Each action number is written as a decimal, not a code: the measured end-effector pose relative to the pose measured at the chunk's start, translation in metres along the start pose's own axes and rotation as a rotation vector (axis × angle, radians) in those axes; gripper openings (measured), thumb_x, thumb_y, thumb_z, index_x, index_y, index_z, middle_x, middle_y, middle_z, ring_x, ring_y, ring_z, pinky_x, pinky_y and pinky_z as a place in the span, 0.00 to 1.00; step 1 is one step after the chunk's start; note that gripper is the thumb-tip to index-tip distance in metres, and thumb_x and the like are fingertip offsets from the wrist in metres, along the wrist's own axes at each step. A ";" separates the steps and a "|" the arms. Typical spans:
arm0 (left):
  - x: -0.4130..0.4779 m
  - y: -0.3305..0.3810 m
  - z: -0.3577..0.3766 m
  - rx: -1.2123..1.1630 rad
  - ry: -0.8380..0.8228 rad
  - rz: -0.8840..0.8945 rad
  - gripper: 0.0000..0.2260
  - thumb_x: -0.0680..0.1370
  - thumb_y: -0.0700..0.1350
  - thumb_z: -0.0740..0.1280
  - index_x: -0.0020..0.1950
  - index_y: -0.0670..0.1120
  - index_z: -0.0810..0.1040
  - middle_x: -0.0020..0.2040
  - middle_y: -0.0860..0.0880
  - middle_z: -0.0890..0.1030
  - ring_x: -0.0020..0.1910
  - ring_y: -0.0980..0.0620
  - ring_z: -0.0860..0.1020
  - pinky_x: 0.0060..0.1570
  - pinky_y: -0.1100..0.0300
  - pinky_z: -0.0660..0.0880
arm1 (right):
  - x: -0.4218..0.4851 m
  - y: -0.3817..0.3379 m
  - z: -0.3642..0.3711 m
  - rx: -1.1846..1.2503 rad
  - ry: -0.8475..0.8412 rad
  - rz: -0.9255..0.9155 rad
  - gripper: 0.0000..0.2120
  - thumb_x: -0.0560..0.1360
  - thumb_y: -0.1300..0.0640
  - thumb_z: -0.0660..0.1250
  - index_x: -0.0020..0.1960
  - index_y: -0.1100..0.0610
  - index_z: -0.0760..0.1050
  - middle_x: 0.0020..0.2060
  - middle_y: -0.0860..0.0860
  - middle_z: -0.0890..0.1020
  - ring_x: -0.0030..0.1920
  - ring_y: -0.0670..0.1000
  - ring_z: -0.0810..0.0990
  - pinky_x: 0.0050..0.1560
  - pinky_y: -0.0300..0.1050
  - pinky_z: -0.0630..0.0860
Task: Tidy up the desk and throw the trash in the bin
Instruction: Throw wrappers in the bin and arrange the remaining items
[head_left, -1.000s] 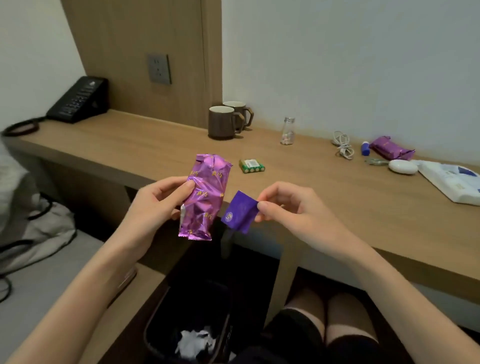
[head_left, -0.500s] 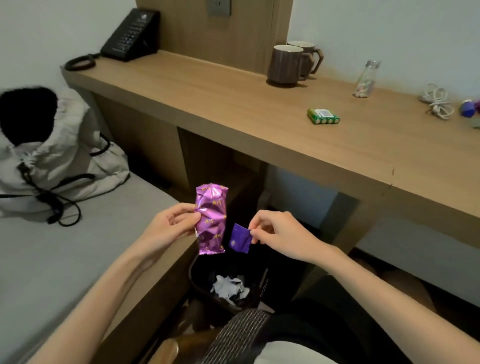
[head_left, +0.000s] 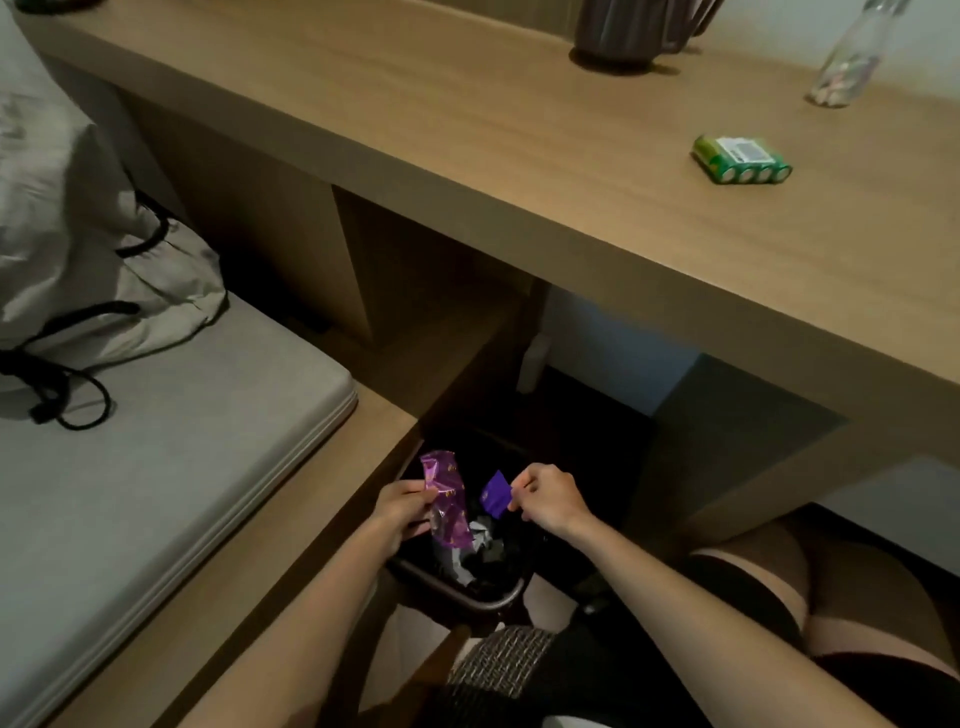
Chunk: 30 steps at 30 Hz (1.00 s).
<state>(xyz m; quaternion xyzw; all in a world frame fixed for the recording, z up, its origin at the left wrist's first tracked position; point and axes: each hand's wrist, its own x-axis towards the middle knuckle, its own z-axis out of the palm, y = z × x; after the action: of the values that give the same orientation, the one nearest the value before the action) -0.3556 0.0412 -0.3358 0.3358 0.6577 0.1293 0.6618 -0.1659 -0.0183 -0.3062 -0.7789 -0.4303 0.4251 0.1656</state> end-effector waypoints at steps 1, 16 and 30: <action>0.003 -0.002 0.004 0.034 -0.015 -0.016 0.08 0.79 0.40 0.64 0.58 0.44 0.75 0.41 0.48 0.79 0.38 0.54 0.76 0.42 0.60 0.74 | 0.004 0.002 0.005 0.020 -0.005 0.023 0.08 0.75 0.60 0.63 0.39 0.51 0.76 0.39 0.49 0.85 0.43 0.49 0.83 0.53 0.50 0.79; -0.078 0.059 -0.003 0.371 -0.058 0.638 0.12 0.81 0.42 0.61 0.64 0.48 0.73 0.52 0.53 0.81 0.53 0.56 0.80 0.46 0.70 0.74 | -0.075 -0.047 -0.079 -0.103 -0.067 -0.409 0.13 0.79 0.54 0.62 0.63 0.48 0.75 0.52 0.44 0.82 0.49 0.41 0.81 0.54 0.42 0.79; -0.308 0.190 0.063 0.287 -0.162 1.350 0.12 0.79 0.44 0.63 0.61 0.53 0.76 0.51 0.56 0.83 0.48 0.59 0.81 0.48 0.69 0.76 | -0.252 -0.097 -0.249 0.052 0.528 -0.844 0.10 0.78 0.59 0.65 0.57 0.50 0.78 0.42 0.44 0.85 0.45 0.44 0.82 0.48 0.40 0.79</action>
<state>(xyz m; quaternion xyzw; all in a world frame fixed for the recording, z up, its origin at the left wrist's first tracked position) -0.2756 -0.0237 0.0163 0.7643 0.2639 0.3988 0.4326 -0.0844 -0.1396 0.0307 -0.6134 -0.6407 0.1197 0.4461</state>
